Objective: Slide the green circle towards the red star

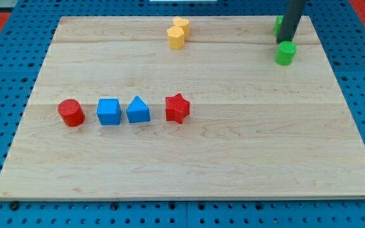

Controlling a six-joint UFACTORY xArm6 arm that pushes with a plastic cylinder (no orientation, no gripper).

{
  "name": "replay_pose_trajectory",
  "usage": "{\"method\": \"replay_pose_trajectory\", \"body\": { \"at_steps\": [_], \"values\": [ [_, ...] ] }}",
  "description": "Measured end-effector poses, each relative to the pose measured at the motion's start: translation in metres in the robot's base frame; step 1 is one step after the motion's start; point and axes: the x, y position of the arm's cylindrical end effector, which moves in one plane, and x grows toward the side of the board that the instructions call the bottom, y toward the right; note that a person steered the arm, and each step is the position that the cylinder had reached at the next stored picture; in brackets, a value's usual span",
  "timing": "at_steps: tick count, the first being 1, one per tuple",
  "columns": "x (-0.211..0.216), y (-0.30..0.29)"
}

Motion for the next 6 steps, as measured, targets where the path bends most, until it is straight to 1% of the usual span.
{"method": "replay_pose_trajectory", "body": {
  "at_steps": [1, 2, 3, 4, 5, 6],
  "values": [
    [0.055, -0.027],
    [0.049, -0.013],
    [0.018, 0.009],
    [0.059, 0.031],
    [0.102, 0.020],
    [0.111, -0.037]
  ]
}}
